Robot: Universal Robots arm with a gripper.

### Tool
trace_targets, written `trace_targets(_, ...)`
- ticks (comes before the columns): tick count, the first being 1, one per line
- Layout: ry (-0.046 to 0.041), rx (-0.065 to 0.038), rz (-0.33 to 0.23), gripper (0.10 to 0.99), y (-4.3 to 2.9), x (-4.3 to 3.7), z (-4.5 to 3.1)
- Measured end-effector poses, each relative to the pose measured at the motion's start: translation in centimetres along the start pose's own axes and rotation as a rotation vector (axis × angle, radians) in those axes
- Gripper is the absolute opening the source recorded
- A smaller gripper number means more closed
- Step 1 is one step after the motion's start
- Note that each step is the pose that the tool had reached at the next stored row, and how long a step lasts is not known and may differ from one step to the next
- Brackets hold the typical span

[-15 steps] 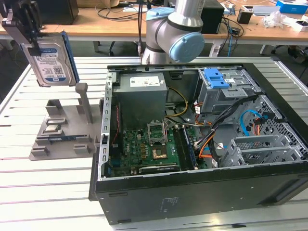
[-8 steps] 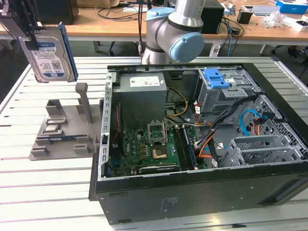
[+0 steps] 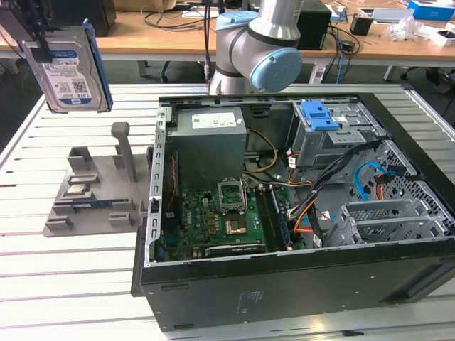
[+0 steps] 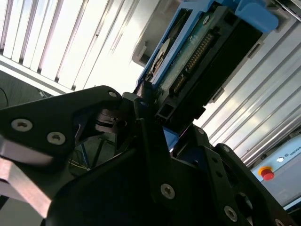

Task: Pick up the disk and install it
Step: 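Pick up the disk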

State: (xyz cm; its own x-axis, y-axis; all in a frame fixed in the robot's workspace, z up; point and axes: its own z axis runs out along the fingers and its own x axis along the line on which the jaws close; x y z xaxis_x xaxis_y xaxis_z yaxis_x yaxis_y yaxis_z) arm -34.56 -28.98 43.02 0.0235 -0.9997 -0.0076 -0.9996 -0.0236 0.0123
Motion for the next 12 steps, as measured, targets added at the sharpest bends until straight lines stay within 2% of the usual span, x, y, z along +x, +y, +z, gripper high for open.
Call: trace_targets(12, 0.0000, 0.000, 0.000, 0.369, 0.04, -0.04, -2.91)
